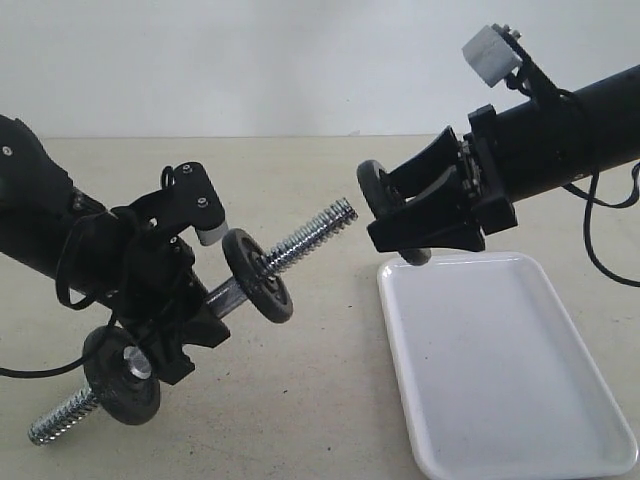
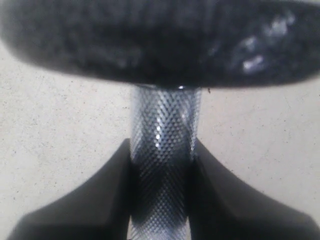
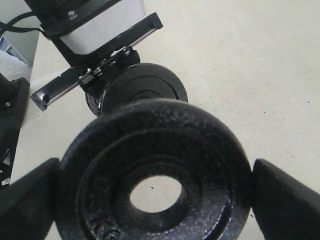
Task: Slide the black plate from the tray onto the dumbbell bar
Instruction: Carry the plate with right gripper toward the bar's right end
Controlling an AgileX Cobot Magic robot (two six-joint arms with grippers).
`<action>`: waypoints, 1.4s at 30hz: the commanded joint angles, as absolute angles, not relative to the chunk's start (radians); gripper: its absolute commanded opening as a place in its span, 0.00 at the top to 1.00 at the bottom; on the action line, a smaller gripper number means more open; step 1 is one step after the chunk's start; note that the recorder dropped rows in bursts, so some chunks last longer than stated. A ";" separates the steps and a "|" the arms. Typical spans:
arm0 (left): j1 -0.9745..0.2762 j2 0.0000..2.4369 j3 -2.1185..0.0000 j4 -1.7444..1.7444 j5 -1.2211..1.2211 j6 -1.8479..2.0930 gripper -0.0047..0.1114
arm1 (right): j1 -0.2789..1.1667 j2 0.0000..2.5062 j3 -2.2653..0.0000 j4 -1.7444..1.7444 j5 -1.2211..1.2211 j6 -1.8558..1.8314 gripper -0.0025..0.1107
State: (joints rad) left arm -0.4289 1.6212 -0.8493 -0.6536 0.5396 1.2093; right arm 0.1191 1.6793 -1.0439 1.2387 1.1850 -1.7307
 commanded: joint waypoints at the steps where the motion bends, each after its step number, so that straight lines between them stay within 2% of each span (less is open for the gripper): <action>1: -0.431 1.565 -0.879 -0.744 0.515 1.230 0.92 | 0.121 1.667 -1.050 1.305 1.221 -1.718 0.98; 9: -0.431 1.565 -0.879 -0.744 0.531 1.232 0.92 | 0.121 1.671 -1.050 1.346 1.221 -1.741 0.98; 14: -0.431 1.565 -0.879 -0.831 0.574 1.385 0.92 | 0.121 1.718 -1.050 1.348 1.221 -1.741 0.98; 42: -0.431 1.565 -0.879 -0.833 0.576 1.387 0.92 | 0.152 1.755 -1.050 1.433 1.221 -1.763 0.98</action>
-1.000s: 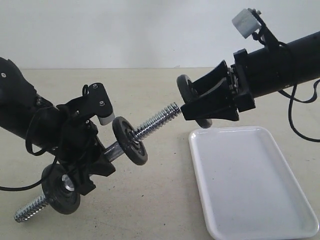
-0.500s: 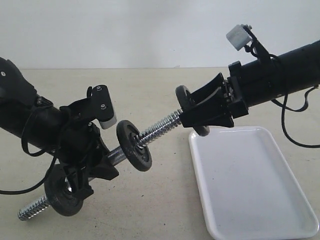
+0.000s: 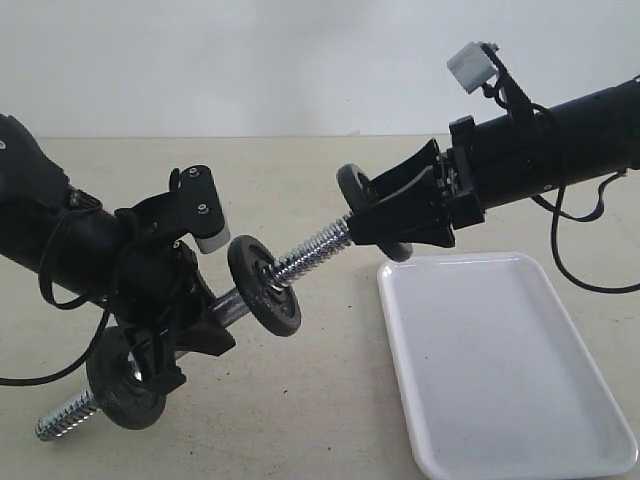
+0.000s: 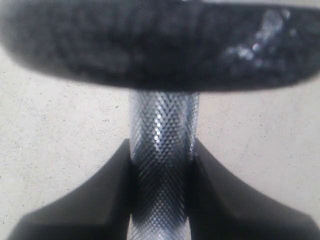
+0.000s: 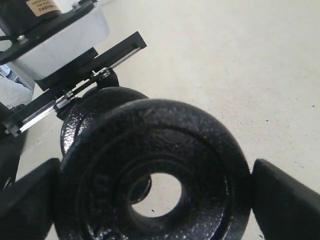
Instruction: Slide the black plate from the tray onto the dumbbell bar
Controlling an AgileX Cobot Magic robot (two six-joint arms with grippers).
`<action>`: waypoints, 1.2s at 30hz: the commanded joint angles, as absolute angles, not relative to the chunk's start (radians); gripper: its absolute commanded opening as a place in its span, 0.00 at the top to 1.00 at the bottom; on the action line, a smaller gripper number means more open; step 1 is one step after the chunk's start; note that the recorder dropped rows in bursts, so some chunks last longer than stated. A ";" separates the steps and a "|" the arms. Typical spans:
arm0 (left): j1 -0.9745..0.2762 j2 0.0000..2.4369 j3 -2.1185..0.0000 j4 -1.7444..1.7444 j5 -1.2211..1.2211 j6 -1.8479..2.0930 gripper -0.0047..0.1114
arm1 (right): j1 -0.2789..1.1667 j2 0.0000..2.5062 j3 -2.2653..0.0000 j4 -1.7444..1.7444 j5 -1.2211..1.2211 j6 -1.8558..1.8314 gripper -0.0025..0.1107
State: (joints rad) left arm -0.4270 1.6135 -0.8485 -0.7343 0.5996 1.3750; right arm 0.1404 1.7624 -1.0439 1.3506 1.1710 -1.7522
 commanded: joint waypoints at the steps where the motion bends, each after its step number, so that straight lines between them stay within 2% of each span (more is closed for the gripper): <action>1: -0.431 1.565 -0.879 -0.833 0.576 1.387 0.92 | 0.152 1.755 -1.050 1.433 1.221 -1.763 0.98; 36: -0.431 1.565 -0.879 -0.833 0.576 1.387 0.92 | 0.152 1.755 -1.050 1.470 1.221 -1.782 0.98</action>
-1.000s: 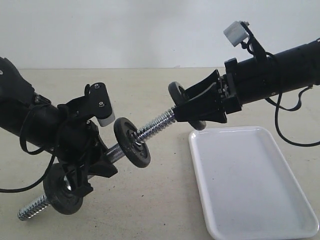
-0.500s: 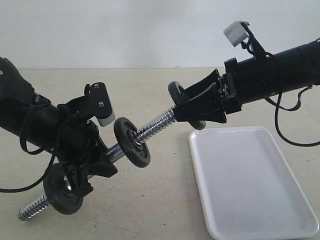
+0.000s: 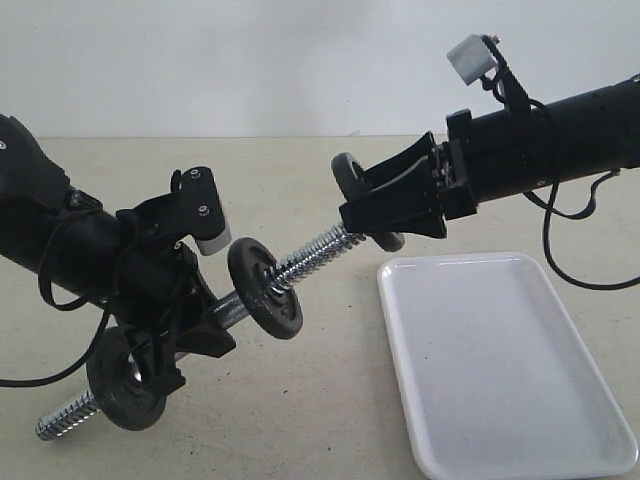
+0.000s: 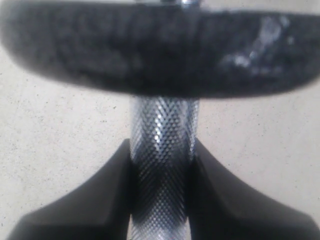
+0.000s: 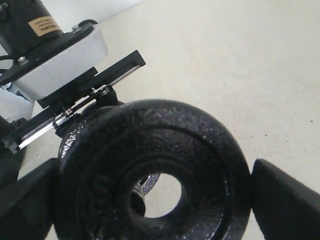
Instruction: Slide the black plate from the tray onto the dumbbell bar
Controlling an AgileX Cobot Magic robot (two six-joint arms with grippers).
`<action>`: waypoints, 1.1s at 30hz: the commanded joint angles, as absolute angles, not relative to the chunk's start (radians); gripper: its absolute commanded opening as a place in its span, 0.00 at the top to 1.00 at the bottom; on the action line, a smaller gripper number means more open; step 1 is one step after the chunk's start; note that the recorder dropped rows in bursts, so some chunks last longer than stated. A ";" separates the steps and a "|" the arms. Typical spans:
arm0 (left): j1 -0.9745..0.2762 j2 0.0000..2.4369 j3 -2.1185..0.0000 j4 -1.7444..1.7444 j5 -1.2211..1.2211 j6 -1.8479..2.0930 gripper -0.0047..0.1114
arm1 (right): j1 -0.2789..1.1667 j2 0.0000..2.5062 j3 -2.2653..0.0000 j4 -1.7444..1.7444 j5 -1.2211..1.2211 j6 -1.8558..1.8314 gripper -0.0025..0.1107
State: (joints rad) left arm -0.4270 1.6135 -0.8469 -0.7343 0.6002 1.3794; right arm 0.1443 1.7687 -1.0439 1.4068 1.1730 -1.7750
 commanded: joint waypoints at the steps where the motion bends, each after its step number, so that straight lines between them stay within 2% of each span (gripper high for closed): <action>1: -0.431 1.565 -0.879 -0.833 0.576 1.387 0.92 | 0.152 1.755 -1.050 1.468 1.221 -1.782 0.98; 33: -0.431 1.565 -0.879 -0.821 0.445 1.276 0.92 | 0.152 1.755 -1.050 1.384 1.221 -1.706 0.98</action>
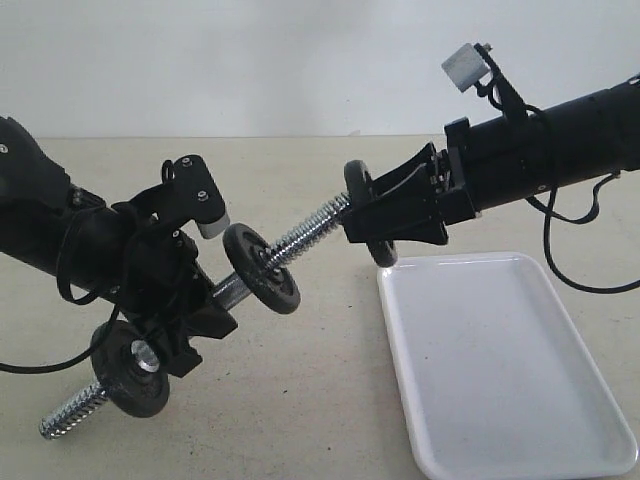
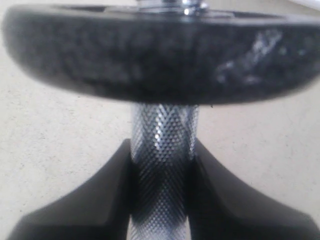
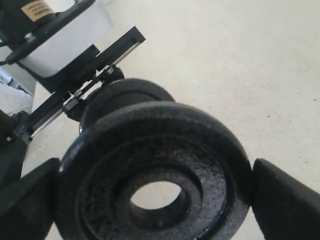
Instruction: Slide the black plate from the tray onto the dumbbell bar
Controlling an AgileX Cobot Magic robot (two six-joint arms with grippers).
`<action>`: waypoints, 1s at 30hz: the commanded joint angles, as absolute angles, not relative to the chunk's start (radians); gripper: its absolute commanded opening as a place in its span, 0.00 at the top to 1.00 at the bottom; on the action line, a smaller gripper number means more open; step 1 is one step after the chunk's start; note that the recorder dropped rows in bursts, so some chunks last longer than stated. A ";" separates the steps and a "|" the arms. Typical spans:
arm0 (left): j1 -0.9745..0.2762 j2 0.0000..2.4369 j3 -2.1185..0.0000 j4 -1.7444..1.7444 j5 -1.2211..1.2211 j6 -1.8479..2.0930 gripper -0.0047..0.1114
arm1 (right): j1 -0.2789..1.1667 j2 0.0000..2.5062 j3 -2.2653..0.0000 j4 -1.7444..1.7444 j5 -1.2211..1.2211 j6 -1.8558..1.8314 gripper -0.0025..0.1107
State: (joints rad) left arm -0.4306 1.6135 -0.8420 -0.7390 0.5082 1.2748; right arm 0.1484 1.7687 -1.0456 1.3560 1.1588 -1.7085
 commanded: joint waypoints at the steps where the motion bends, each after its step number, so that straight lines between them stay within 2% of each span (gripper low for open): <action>1: -0.431 1.565 -0.879 -0.811 0.445 1.276 0.92 | 0.152 1.755 -1.050 1.384 1.221 -1.706 0.98; 11: -0.431 1.565 -0.879 -0.750 0.492 1.276 0.92 | 0.150 1.755 -1.050 1.505 1.221 -1.785 0.98; 30: -0.431 1.565 -0.879 -0.669 0.523 1.276 0.92 | 0.150 1.755 -1.084 1.429 1.221 -1.710 0.98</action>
State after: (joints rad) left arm -0.4306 1.6111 -0.8474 -0.6653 0.5444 1.2675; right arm 0.1493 1.7694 -1.0696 1.3786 1.1716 -1.7216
